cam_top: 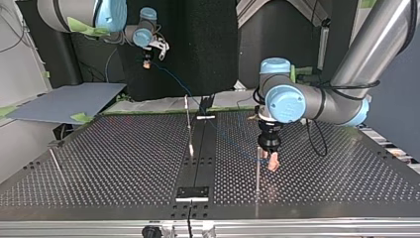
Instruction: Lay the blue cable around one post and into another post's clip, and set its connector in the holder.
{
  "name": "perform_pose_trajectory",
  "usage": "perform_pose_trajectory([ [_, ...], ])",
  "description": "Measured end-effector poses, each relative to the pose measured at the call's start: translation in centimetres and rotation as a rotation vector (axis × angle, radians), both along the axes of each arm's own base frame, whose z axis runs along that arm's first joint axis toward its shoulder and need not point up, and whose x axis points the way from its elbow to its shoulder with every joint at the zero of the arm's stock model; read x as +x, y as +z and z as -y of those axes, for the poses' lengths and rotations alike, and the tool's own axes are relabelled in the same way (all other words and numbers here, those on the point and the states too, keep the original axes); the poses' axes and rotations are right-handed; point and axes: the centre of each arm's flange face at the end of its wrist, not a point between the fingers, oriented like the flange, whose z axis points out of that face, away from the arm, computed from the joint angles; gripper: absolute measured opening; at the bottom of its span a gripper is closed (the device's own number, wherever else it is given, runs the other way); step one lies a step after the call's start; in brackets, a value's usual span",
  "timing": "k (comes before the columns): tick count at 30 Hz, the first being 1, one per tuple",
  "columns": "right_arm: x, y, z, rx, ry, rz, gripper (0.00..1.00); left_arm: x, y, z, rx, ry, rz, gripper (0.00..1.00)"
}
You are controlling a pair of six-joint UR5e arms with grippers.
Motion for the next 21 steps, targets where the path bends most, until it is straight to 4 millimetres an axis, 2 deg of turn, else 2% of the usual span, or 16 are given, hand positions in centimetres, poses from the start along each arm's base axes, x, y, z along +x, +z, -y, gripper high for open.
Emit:
perform_pose_trajectory([
  [5,-0.8,-2.2,-0.5,-0.004,0.001,0.003,0.00,-0.1,0.0,0.0,0.001,0.007,0.000,1.00],
  [15,-3.7,-5.9,-0.9,-0.003,-0.018,0.001,0.00,-0.1,0.0,0.0,0.002,0.011,0.001,1.00],
  [21,-4.9,-7.9,-0.5,-0.021,-0.038,0.025,0.00,-0.1,0.0,0.0,0.002,0.011,0.001,1.00],
])
